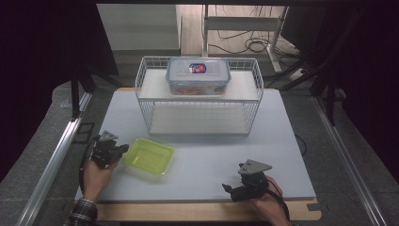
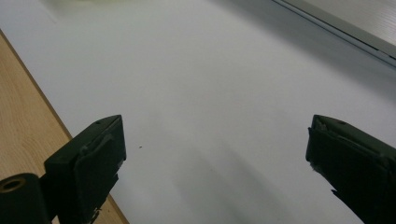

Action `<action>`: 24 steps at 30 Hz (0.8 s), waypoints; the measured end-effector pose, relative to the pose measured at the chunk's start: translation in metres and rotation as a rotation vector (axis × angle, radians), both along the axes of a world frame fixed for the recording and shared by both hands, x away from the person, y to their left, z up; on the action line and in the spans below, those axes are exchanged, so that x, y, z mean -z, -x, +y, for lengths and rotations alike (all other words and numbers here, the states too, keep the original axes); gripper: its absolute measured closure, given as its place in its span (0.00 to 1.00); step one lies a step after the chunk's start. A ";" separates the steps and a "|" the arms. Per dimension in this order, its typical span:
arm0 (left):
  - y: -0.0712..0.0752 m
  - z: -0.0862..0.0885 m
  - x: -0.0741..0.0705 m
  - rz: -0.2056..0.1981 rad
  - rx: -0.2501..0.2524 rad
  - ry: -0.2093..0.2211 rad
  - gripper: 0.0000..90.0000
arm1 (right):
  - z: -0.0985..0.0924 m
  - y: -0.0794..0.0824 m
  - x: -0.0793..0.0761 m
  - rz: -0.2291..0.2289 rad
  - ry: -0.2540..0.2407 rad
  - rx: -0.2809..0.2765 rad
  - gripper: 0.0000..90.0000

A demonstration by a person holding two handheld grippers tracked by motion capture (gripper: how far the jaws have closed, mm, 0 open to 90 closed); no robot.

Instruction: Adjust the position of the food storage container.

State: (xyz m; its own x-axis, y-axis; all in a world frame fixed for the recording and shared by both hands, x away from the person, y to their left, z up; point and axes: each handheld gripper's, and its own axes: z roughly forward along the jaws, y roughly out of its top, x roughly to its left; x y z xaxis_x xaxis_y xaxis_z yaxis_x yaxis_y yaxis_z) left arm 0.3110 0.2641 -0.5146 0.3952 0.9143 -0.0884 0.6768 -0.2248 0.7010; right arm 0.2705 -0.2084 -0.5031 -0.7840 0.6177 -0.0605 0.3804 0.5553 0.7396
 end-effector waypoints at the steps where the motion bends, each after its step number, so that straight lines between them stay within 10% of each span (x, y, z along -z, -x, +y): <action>1: 0.004 -0.011 0.000 0.002 0.020 0.004 1.00 | 0.000 0.000 0.000 0.002 0.000 0.001 0.06; 24: 0.037 -0.087 -0.007 0.002 0.212 0.061 1.00 | -0.005 -0.004 0.002 0.032 -0.024 0.025 0.06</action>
